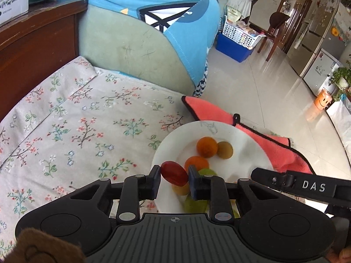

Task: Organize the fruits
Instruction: 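Lower the tomato onto the plate and open the left tool while the right tool releases the kiwi, then withdraw both open tools from the plate back over the remaining fruits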

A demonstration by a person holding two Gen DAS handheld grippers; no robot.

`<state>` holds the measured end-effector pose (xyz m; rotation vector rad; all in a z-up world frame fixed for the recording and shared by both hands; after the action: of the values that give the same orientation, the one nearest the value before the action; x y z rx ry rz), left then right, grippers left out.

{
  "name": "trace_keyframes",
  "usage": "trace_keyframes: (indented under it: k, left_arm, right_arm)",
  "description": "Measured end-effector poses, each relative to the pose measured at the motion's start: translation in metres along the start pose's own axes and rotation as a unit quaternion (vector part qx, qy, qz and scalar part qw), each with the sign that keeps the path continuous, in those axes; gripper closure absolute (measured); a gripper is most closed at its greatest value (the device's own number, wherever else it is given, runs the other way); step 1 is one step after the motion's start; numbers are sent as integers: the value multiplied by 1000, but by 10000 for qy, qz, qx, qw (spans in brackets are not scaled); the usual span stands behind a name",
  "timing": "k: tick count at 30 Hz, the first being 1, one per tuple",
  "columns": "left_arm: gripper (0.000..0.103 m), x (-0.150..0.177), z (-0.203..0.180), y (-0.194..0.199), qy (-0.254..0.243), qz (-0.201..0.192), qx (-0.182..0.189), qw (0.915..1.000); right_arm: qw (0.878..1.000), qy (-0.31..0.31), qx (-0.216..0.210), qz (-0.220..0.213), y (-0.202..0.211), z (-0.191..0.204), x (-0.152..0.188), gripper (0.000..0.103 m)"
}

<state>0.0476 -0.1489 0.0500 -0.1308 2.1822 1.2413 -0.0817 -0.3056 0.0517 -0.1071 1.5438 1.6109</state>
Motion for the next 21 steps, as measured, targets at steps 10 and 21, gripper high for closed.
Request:
trace_keyframes:
  k: [10, 21]
  left_arm:
    - [79, -2, -23, -32, 22, 21, 263, 9997]
    - [69, -2, -34, -20, -6, -113, 399, 9991]
  right_arm:
    - [9999, 90, 47, 10, 2, -6, 1, 58]
    - [9997, 226, 51, -46, 7, -4, 0, 58]
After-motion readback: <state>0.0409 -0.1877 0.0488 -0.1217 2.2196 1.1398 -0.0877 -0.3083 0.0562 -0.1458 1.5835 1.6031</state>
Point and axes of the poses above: each gripper's, at about its wrist camera, not at the fingertips, and y roughly against the way its jaws point, z to its left, x to its underside, the point moved 1 cm from there along -y, roughly the way its jaws point, and after that the axes turned 14 degrees about y, right-handed, at the moved point
